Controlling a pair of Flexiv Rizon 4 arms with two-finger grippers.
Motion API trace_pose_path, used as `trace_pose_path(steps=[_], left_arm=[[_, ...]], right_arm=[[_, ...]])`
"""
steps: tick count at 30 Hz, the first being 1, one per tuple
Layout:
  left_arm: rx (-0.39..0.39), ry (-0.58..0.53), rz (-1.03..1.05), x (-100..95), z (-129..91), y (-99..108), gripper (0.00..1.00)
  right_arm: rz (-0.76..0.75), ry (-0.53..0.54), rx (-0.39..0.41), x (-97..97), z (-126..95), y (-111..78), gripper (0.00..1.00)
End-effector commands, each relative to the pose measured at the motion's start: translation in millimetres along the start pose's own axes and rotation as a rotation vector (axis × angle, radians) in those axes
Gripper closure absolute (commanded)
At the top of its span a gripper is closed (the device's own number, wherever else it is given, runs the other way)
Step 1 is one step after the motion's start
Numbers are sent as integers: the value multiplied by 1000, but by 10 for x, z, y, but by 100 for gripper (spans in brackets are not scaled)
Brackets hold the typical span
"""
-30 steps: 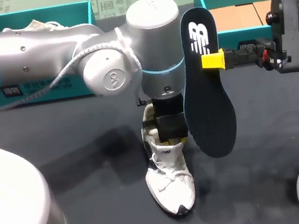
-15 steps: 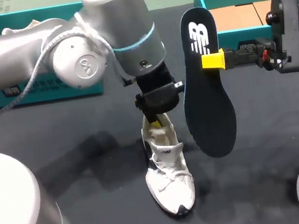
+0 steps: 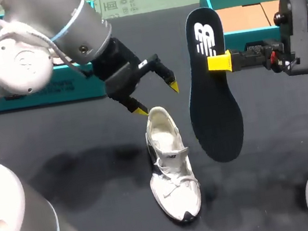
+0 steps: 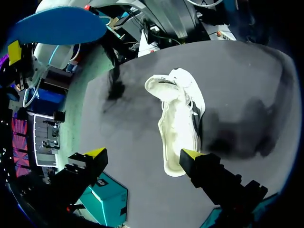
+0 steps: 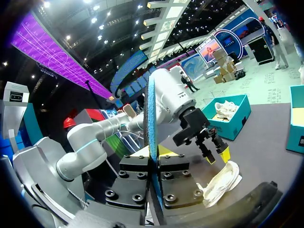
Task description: Take the shoe out of the shoebox, open the shoe tongue, remove and reinsert the insole, then place the shoe into the shoebox
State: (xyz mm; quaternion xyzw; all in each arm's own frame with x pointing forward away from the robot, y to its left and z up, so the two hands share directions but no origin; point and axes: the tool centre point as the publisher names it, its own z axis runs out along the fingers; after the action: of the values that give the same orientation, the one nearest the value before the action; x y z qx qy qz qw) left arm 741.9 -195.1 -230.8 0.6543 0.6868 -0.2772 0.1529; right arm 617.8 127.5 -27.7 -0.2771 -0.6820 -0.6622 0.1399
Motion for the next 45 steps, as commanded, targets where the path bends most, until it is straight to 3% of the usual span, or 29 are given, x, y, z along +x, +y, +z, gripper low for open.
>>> trace_pose_path(steps=[1,5,13,22,31,36,45], left_arm=[[-24,-239,14,106,0,-49,0],[-36,-368,65,46,-44,5,0],[-33,-521,116,-114,-246,100,0],[-40,-634,137,-242,-409,115,0],[-82,-723,167,-381,-480,40,0],[-65,-784,182,-494,-524,46,0],[-65,-784,182,-494,-524,46,0]], right_arm=[[1,-9,-6,50,-36,-54,100],[1,-9,-6,50,-36,-54,100],[1,-9,-6,50,-36,-54,100],[1,-9,-6,50,-36,-54,100],[126,6,0,-255,-185,169,100],[164,16,-12,-478,-300,276,100],[164,16,-12,-478,-300,276,100]])
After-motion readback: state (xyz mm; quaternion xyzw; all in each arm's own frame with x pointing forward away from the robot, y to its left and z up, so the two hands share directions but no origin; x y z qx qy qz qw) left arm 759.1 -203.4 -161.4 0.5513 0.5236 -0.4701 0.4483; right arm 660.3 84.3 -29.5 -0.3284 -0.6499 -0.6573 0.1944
